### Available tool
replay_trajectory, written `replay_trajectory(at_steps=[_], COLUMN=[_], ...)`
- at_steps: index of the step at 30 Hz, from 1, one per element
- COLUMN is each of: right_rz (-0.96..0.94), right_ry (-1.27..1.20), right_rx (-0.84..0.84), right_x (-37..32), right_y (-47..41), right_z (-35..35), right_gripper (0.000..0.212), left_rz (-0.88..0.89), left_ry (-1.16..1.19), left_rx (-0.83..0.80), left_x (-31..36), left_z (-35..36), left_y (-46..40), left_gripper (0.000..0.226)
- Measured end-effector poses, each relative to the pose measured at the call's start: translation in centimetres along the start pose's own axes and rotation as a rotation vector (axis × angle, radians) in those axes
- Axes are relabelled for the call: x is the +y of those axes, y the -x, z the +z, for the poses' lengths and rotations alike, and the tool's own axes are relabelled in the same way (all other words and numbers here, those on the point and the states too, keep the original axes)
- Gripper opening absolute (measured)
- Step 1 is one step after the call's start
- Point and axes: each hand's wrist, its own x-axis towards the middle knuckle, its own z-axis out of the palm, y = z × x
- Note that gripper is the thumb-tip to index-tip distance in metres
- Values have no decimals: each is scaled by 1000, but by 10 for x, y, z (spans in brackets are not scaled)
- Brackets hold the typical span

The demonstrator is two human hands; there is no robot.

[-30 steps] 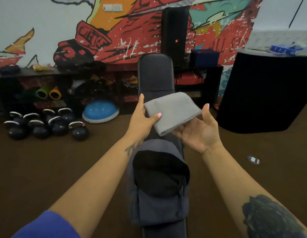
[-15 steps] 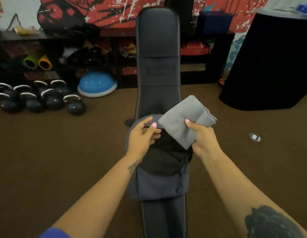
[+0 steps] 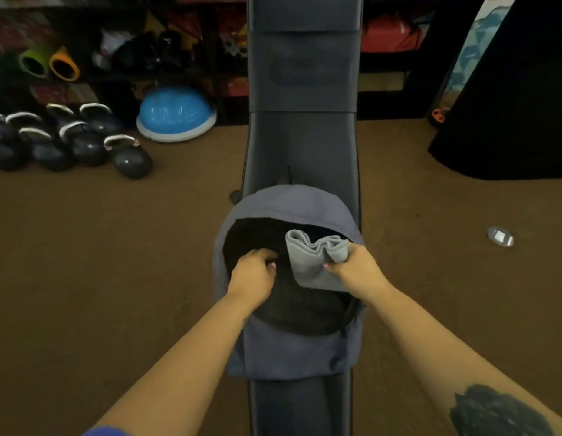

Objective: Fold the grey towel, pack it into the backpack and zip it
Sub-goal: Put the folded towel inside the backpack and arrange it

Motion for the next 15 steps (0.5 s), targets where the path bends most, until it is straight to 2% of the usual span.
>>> replay_trajectory(at_steps=[2,5,9,12,15], right_rz=[12,59,189,269,289], right_ry=[48,109,222,208,230], right_rx=[10,24,-34,-58,-113], right_x=[4,2,-13,-22,-26], right_y=[-22,-55,-88,-105,-114], right_z=[6,12,12,7,3], right_gripper=[24,27,51,54,50], left_rz=[11,47,75,133,173], left_ry=[-198,-416,-502,-568,-656], left_rx=[-45,-209,-427,-471,-485], left_x=[2,3,-2,-11,-16], left_z=[8,22,40,49,55], left_y=[-15,-32,-47,-58,-66], left_gripper=[32,42,84,105,95])
